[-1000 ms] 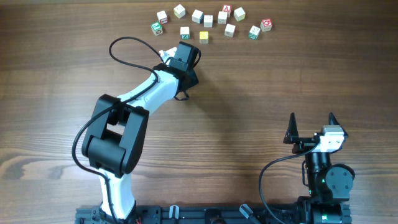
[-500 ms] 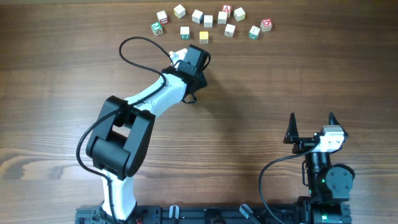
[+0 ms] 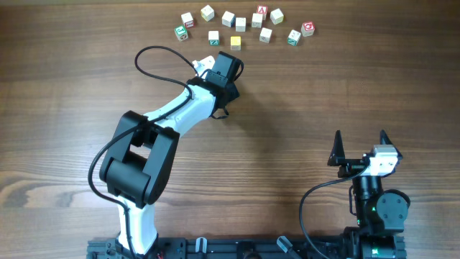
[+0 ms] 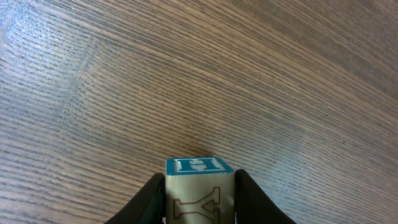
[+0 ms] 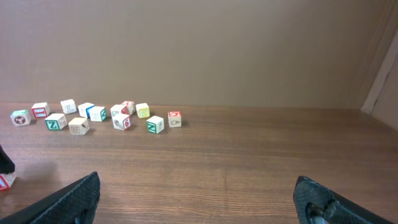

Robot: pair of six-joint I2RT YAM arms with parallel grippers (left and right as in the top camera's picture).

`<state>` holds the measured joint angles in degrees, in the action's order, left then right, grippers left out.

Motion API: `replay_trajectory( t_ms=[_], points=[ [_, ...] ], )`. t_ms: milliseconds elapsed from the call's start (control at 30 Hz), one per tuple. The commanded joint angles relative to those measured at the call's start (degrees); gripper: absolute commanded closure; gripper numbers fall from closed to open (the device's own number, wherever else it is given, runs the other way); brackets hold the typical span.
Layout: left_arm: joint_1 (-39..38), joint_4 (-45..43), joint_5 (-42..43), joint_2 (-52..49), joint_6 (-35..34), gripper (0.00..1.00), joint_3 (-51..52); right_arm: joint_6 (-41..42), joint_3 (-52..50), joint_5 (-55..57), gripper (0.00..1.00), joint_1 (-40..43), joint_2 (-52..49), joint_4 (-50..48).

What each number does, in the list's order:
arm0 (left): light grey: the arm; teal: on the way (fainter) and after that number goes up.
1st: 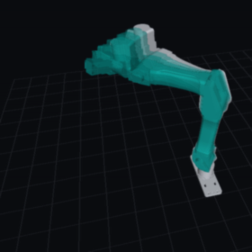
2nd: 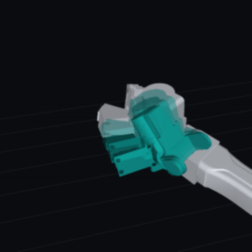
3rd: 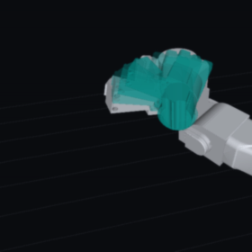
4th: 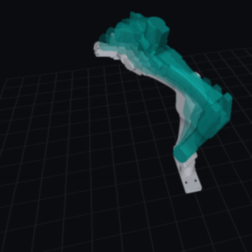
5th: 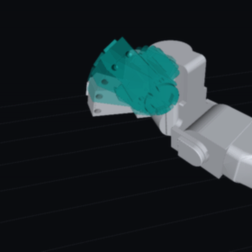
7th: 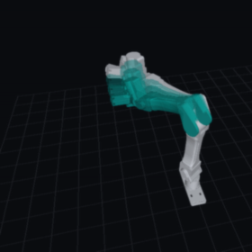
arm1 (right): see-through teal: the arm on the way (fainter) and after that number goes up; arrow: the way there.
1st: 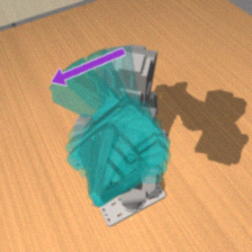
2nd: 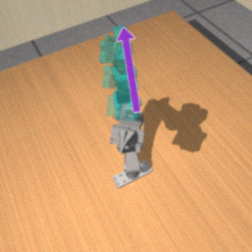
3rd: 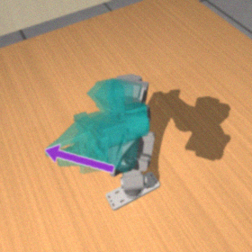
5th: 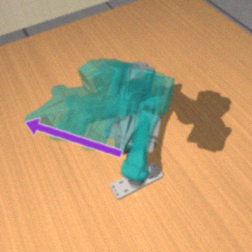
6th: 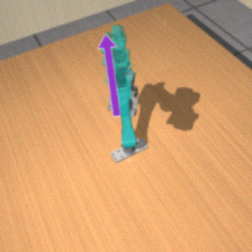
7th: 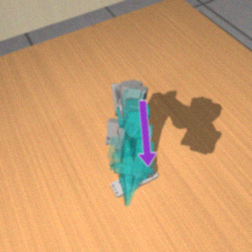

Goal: Form a circle
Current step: 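Carry the Y block toward the table center and set it down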

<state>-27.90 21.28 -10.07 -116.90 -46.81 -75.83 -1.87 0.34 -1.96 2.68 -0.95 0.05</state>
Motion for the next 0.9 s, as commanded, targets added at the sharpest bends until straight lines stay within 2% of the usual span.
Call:
replay_trajectory(
  t_ms=[0, 200, 333, 400, 433, 467, 500, 667, 767, 833, 867],
  points=[
    [0.15, -0.31, -0.96, -0.44, -2.16, 0.70, 0.35, -0.98, -0.04, -0.90, 0.00, -0.31, 0.15, -0.13],
    [0.15, -0.35, -1.18, -0.44, -3.78, 0.63, 0.35, -0.98, -0.04, -0.90, 0.00, -0.31, 0.15, -0.13],
    [0.15, -1.22, -2.03, -0.44, -3.80, 0.65, 0.35, -0.98, -0.04, -0.90, 0.00, -0.31, 0.15, -0.13],
    [0.15, -1.42, -2.01, -0.44, -3.80, 0.71, 0.35, -1.01, -0.04, -0.90, 0.00, -0.31, 0.13, -0.13],
    [0.15, -1.36, -2.01, -0.44, -3.80, 0.69, 0.35, -0.98, -0.04, -0.90, 0.00, -0.31, 0.13, -0.13],
    [0.15, -1.33, -2.01, -0.44, -3.80, 0.61, 0.35, -0.98, -0.04, -0.90, 0.00, -0.31, 0.15, -0.13],
    [0.15, -1.36, -2.01, -0.44, -3.80, 0.57, 0.35, -0.98, -0.04, -0.90, 0.00, -0.31, 0.15, -0.13],
    [0.00, -1.38, -1.99, -0.44, -3.80, 0.56, 0.35, -0.98, -0.04, -0.90, 0.00, -0.31, 0.13, -0.13],
    [0.00, -1.64, -2.01, -0.44, -3.80, 0.48, 0.33, -0.98, -0.04, -0.90, 0.00, -0.31, 0.15, -0.13],
    [0.00, -1.86, -1.99, -0.44, -3.82, 0.63, -0.26, -0.98, -0.04, -0.90, 0.00, -0.31, 0.15, -0.13],
    [0.00, -1.88, -1.97, -0.44, -3.85, 0.65, -0.37, -0.96, -0.04, -0.90, 0.00, -0.31, 0.13, -0.13]
  ],
)
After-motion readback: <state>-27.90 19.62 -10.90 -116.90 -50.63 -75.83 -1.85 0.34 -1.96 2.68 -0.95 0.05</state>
